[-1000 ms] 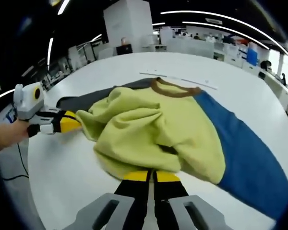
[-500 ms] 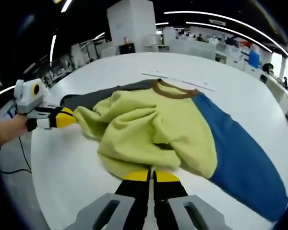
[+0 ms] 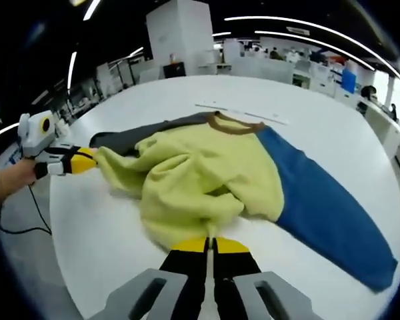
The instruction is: Fold the garment on the visible template until the final outline fits inside the template.
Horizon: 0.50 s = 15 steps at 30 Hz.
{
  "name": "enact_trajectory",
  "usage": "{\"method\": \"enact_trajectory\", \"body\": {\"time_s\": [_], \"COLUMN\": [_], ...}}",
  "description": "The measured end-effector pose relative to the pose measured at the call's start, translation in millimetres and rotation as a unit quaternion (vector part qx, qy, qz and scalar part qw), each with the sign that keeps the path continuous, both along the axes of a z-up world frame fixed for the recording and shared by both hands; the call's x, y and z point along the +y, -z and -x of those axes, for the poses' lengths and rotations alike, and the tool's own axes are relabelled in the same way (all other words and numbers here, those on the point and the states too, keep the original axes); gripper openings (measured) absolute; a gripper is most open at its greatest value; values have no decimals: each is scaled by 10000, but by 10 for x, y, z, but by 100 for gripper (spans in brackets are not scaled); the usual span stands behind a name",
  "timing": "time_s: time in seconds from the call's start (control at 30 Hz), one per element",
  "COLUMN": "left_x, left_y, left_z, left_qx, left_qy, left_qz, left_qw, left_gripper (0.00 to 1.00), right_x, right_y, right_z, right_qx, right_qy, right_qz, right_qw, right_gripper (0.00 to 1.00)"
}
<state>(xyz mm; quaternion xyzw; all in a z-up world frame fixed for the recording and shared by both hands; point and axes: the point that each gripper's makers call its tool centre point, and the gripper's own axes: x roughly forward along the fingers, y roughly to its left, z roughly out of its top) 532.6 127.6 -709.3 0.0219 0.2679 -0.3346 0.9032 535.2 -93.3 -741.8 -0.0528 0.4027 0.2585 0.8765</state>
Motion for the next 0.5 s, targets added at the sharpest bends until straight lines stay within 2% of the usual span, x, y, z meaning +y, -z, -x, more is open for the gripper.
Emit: {"method": "enact_trajectory", "body": {"time_s": [0.17,0.4,0.5], "left_x": [57,88,102], "left_y": [-41,-97,-121], "left_z": [89,250,328], "left_qx": [-18,32,137], "left_qy": [-94,-122,-242], "left_qz": [-50,5,159], "left_qw": [9999,9999,9995], "left_gripper": [1,1,1], "right_x": [-121,-196,-228], "right_y": [-12,-37,-55], "right_z": [109,296,361], "right_qx": [25,39,17], "right_qy": [245,269,335], "right_qz": [-53,-51,-79], "right_qw": [9997,9996,9994], "right_gripper": [0,0,0]}}
